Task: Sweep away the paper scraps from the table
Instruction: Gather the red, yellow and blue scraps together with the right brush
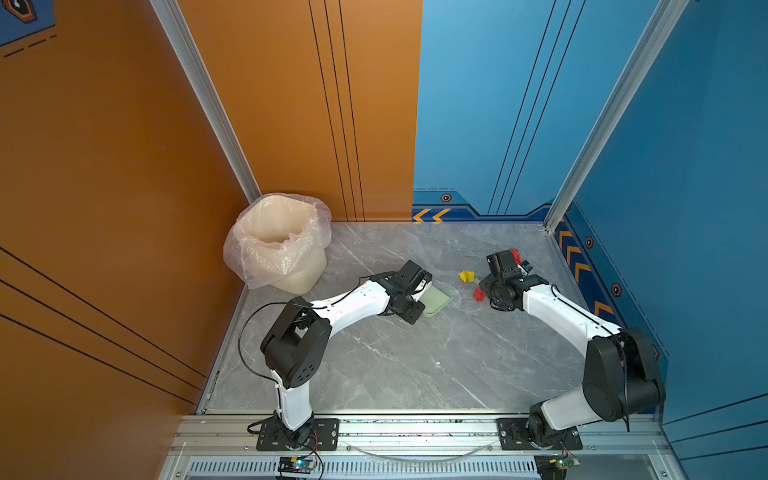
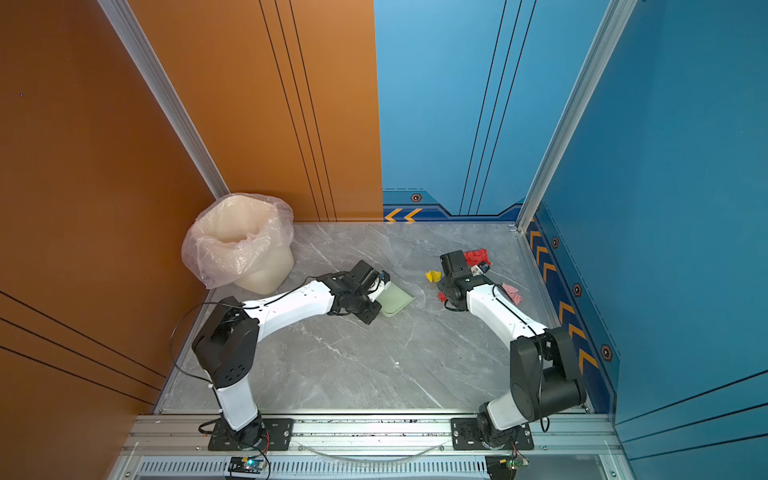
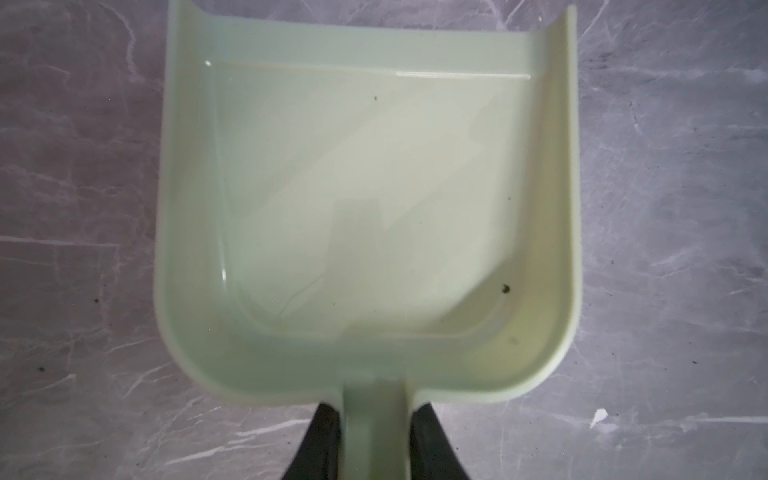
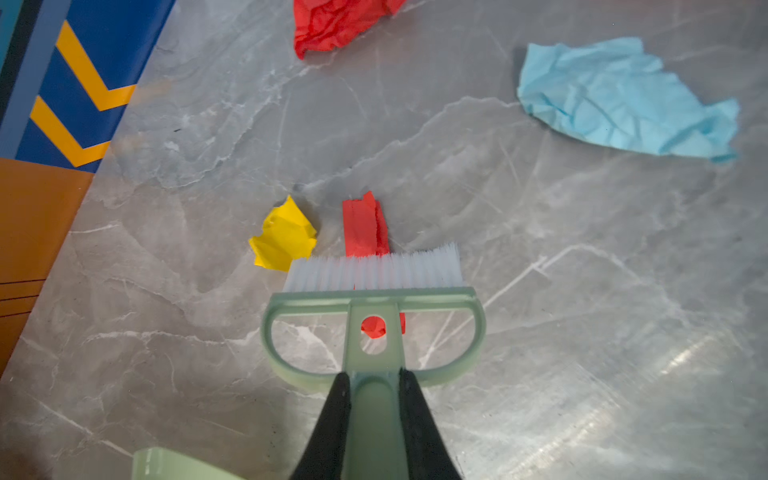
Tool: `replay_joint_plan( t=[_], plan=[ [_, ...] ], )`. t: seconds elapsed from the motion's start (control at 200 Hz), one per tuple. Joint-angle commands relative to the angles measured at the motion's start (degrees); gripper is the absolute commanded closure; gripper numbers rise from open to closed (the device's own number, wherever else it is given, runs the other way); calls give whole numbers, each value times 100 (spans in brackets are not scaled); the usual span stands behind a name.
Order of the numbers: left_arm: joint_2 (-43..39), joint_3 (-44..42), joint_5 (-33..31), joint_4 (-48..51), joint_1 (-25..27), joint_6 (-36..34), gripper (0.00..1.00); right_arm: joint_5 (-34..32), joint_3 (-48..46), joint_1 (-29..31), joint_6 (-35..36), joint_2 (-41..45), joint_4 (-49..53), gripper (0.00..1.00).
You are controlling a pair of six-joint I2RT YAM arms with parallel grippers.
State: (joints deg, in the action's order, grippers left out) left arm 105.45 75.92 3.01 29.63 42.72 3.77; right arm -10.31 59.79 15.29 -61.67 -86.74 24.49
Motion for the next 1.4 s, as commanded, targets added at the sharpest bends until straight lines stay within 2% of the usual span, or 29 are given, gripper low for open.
replay_joint_plan(
  t=[0.0,0.25,0.365,0.526,0.666,1.161,1.397],
  plan=[
    [85,167,112,113,90,89,100,-213,261,-56,456,201,262,100],
    [188,307,186,113,139,51,100,-1851,-251,-479,821,1486,839,100],
    [290,370,244,113,165,-5,100,-2167,-494,-949,883,1862,1110,100],
    [403,408,344,113,189,-4,100,-1858,-945,-1609,726,2004,889,100],
    [391,358,277,122,169,50,100,-1612,-1143,-1749,674,1876,707,100],
    [292,292,198,192,178,-9,100,-1207,-1135,-1017,445,805,181,100],
    [309,284,150,316,199,-43,100,-561,-892,-777,538,541,42,100]
  ],
)
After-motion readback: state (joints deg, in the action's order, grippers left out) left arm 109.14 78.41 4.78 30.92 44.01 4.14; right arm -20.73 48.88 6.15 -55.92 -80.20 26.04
